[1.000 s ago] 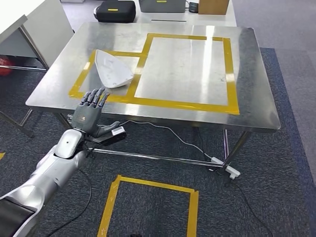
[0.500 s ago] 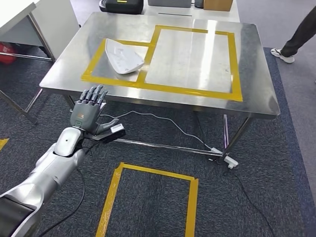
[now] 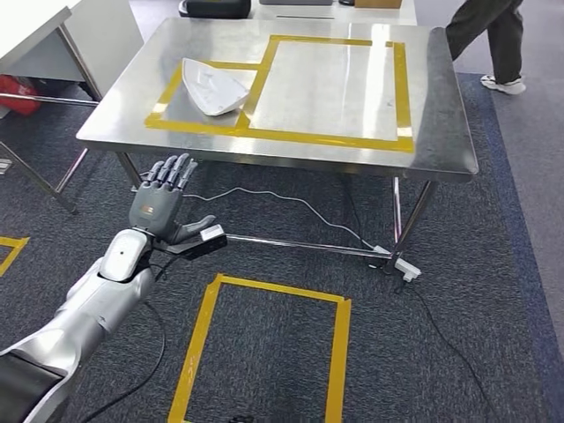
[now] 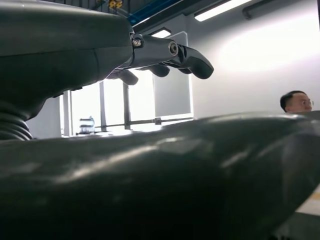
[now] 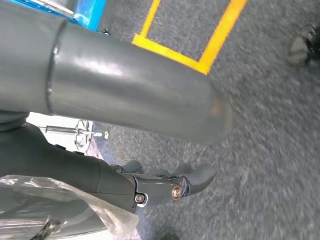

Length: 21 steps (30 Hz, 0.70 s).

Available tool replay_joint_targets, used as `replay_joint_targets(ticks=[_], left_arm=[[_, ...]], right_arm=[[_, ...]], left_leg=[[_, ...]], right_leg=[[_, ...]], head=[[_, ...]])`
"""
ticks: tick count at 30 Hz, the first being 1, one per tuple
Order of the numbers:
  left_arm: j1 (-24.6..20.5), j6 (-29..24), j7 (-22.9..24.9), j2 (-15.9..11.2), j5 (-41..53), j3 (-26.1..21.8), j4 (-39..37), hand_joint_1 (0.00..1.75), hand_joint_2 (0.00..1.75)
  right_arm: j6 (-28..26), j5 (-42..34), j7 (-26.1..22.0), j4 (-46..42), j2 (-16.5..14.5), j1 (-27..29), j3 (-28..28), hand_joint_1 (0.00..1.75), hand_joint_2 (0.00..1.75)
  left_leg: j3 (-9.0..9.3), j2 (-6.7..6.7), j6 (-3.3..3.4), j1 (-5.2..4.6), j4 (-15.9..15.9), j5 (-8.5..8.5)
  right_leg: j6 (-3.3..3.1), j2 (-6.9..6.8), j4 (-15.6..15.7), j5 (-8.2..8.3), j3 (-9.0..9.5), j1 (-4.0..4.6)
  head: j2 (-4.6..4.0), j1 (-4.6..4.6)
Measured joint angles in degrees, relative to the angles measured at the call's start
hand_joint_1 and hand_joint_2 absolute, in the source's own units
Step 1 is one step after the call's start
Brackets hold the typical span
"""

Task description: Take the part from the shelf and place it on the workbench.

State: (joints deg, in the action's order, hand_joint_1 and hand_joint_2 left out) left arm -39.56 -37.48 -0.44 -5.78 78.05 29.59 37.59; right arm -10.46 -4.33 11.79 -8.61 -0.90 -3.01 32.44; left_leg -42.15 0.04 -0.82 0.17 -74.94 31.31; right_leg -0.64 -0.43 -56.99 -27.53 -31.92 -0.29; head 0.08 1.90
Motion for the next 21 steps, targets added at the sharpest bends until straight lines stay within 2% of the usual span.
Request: replay_joint_targets(ticks=[1,2,3,4,5,6,8,9,10,11,13,14,15,16,17,18,19,21], left_arm=[[0.05,-0.01,0.00,0.01,0.00,0.01,0.00,0.00,0.00],[0.05,-0.01,0.00,0.01,0.00,0.00,0.01,0.00,0.00],[0.01,-0.02,0.00,0.02,0.00,-0.01,0.04,0.00,0.00],[-0.06,-0.03,0.00,0.04,0.00,-0.01,0.12,0.00,0.00],[-0.12,-0.03,0.00,0.05,0.00,-0.02,0.19,0.00,0.00],[-0.16,-0.03,0.00,0.07,0.00,-0.02,0.26,0.00,0.00],[-0.18,-0.03,0.00,0.08,0.01,-0.02,0.31,0.00,0.00],[-0.21,-0.02,0.00,0.13,0.01,-0.02,0.31,0.00,0.00],[-0.25,-0.02,0.00,0.17,0.01,-0.02,0.31,0.00,0.00],[-0.29,-0.02,0.00,0.21,0.01,-0.02,0.31,0.00,0.00],[-0.30,-0.02,0.00,0.26,0.01,-0.01,0.31,0.00,0.00],[-0.23,-0.01,0.00,0.27,0.01,-0.01,0.31,0.00,0.00],[-0.15,-0.01,0.00,0.29,0.02,0.00,0.31,0.00,0.00],[-0.07,0.00,0.00,0.30,0.02,0.01,0.31,0.00,0.00],[0.00,0.00,0.00,0.30,0.02,0.01,0.31,0.00,0.00],[0.03,-0.01,0.00,0.30,0.02,0.01,0.31,0.00,0.00],[0.01,-0.01,0.00,0.28,0.02,0.00,0.31,0.00,0.00],[-0.06,-0.02,0.00,0.25,0.02,-0.02,0.31,0.00,0.00]], right_arm=[[0.01,0.00,-0.01,0.00,0.00,-0.01,0.00,0.00,0.00],[0.01,0.00,-0.01,0.00,-0.01,-0.02,0.00,0.00,0.00],[0.01,0.00,-0.01,0.00,-0.02,-0.01,0.00,0.00,0.00],[0.01,-0.01,-0.02,0.00,-0.03,-0.01,0.00,0.00,0.00],[0.01,-0.01,-0.02,0.00,-0.04,-0.02,0.00,0.00,0.00],[0.01,-0.01,-0.03,0.00,-0.05,-0.02,0.00,0.00,0.00],[0.01,-0.01,-0.03,0.01,-0.04,-0.01,0.00,0.00,0.00],[0.01,-0.01,-0.02,0.01,-0.04,0.00,0.00,0.00,0.00],[0.01,-0.02,-0.01,0.02,-0.04,0.02,0.00,0.00,0.00],[0.02,-0.03,-0.01,0.02,-0.04,0.05,0.00,0.00,0.00],[0.05,-0.04,-0.01,0.02,-0.04,0.07,0.00,0.00,0.00],[0.05,-0.04,-0.01,0.02,-0.04,0.06,0.00,0.00,0.00],[0.04,-0.04,-0.01,0.02,-0.04,0.05,0.00,0.00,0.00],[0.04,-0.04,0.00,0.02,-0.03,0.05,0.00,0.00,0.00],[0.03,-0.04,0.01,0.02,-0.02,0.07,0.00,0.00,0.00],[0.03,-0.04,0.01,0.02,-0.01,0.08,0.00,0.00,0.00],[0.03,-0.04,0.01,0.02,0.00,0.05,0.00,0.00,0.00],[0.03,-0.04,-0.02,0.02,0.00,0.01,0.00,0.00,0.00]], left_leg=[[1.78,0.00,0.16,0.02,1.43,-1.21],[4.33,-0.01,0.45,-0.01,4.63,-2.47],[7.45,-0.01,0.87,-0.12,9.03,-3.02],[10.23,0.00,1.25,-0.24,13.25,-3.10],[11.95,0.00,1.56,-0.42,16.03,-2.86],[12.82,0.01,1.80,-0.63,17.66,-2.56],[12.62,0.09,2.34,-0.76,18.36,-3.24],[12.40,0.18,2.75,-0.72,18.64,-3.70],[12.06,0.27,3.17,-0.63,18.89,-4.22],[11.60,0.34,3.49,-0.58,19.00,-4.70],[10.35,0.34,3.83,-0.74,18.82,-5.47],[9.74,0.33,3.84,-0.80,18.68,-5.82],[9.18,0.31,3.79,-0.83,18.51,-6.11],[8.73,0.29,3.71,-0.83,18.34,-6.34],[8.39,0.26,3.61,-0.81,18.18,-6.50],[8.12,0.24,3.49,-0.78,17.99,-6.63],[7.82,0.23,3.33,-0.81,17.82,-6.74],[7.26,0.25,2.86,-0.92,17.43,-7.10]], right_leg=[[0.06,-0.01,-0.18,0.46,-0.78,0.08],[0.14,-0.01,-0.34,0.85,-1.40,0.15],[0.30,0.01,-0.48,1.21,-1.93,0.27],[0.53,0.01,-0.57,1.57,-2.31,0.35],[0.84,0.01,-0.57,1.94,-2.51,0.36],[1.24,0.00,-0.51,2.34,-2.70,0.31],[2.00,0.02,-0.45,2.78,-3.01,0.07],[2.29,0.09,-1.05,2.10,-3.53,0.01],[2.52,0.18,-2.66,0.65,-4.36,0.00],[2.68,0.27,-5.55,-1.51,-5.63,-0.05],[2.99,0.35,-13.41,-5.81,-8.53,-0.14],[3.12,0.35,-16.27,-6.78,-9.30,-0.18],[3.21,0.34,-17.11,-6.69,-9.08,-0.21],[3.26,0.34,-16.08,-5.81,-7.98,-0.23],[3.26,0.33,-13.78,-4.56,-6.31,-0.25],[3.22,0.33,-10.09,-3.18,-3.96,-0.29],[3.14,0.34,-6.41,-2.58,-1.55,-0.29],[2.76,0.43,-1.20,-1.82,1.65,-0.22]], head=[[0.00,-0.01],[0.00,-0.01],[-0.01,-0.01],[0.00,-0.05],[-0.01,-0.05],[-0.01,-0.06],[-0.01,-0.05],[-0.01,-0.10],[-0.01,-0.16],[-0.01,-0.20],[0.00,-0.25],[0.00,-0.24],[0.00,-0.25],[0.00,-0.26],[-0.01,-0.26],[-0.01,-0.26],[-0.02,-0.26],[-0.02,-0.22]])
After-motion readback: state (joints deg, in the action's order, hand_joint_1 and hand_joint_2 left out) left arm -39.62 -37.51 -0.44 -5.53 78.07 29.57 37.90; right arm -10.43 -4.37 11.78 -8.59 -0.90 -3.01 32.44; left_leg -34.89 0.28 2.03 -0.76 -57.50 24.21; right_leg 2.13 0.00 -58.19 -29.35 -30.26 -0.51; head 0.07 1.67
